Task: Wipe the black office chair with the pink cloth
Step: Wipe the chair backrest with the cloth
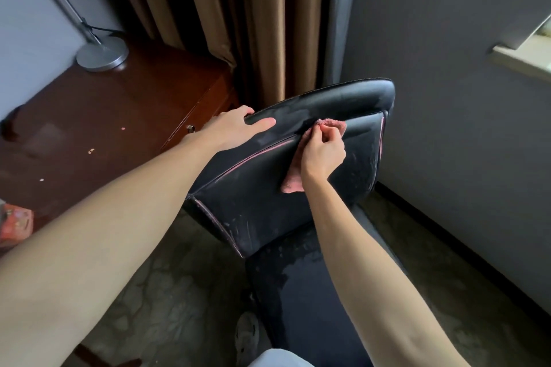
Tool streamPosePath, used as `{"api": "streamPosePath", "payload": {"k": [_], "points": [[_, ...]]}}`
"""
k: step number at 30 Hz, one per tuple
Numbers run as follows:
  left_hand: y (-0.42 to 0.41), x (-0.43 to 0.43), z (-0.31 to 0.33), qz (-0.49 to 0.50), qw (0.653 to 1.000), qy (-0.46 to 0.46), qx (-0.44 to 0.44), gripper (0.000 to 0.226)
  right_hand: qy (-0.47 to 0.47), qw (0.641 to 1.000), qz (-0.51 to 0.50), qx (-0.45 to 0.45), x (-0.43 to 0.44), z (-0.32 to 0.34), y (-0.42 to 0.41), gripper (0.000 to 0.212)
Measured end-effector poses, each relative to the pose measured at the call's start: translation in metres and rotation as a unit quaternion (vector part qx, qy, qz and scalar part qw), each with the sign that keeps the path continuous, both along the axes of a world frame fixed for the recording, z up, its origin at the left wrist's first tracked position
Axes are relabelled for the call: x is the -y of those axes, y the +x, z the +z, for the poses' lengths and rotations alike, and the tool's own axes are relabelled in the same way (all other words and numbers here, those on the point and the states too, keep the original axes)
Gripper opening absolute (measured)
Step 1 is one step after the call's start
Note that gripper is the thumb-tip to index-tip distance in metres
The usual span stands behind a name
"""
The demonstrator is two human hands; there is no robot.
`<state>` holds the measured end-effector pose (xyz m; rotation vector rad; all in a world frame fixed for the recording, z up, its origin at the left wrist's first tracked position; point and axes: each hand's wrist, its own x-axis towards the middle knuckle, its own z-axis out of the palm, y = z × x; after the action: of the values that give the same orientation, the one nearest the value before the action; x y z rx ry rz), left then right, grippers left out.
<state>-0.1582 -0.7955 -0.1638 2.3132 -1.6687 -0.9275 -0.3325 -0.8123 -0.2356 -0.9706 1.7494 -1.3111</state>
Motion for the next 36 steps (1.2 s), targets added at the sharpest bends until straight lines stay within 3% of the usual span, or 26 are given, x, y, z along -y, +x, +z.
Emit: {"api": "streamPosePath", "payload": {"k": [3,7,9,14,20,26,31,36], "points": [[0.005,0.002,-0.004,-0.034,0.999,-0.019,-0.027,0.068,-0.012,0.999,0.032,-0.007,-0.025,-0.003,0.027,0.015],[0.028,-0.004,-0.003,-0.089,0.996,0.007,-0.017,0.11,-0.08,0.994,0.059,-0.039,-0.081,-0.012,0.081,0.013],[0.028,-0.005,-0.003,-0.093,0.995,0.008,-0.022,0.115,-0.096,0.992,0.059,-0.05,-0.083,-0.015,0.077,0.013],[0.021,-0.013,-0.015,-0.078,0.996,-0.021,-0.046,0.104,-0.046,0.997,-0.063,0.007,-0.034,-0.002,0.033,0.013],[0.03,-0.01,-0.027,-0.083,0.993,-0.052,-0.06,0.065,-0.062,0.998,-0.019,-0.004,-0.057,-0.008,0.067,0.014],[0.029,-0.016,-0.021,-0.079,0.994,-0.047,-0.058,0.08,-0.089,0.993,0.072,-0.023,-0.118,-0.023,0.102,0.013],[0.043,-0.037,-0.018,-0.053,0.998,-0.018,-0.013,0.105,-0.076,0.997,0.01,-0.013,-0.085,-0.01,0.079,0.012],[0.05,-0.057,-0.02,-0.03,0.999,-0.036,-0.029,0.095,-0.052,0.999,-0.011,-0.004,-0.067,-0.008,0.07,0.015]]}}
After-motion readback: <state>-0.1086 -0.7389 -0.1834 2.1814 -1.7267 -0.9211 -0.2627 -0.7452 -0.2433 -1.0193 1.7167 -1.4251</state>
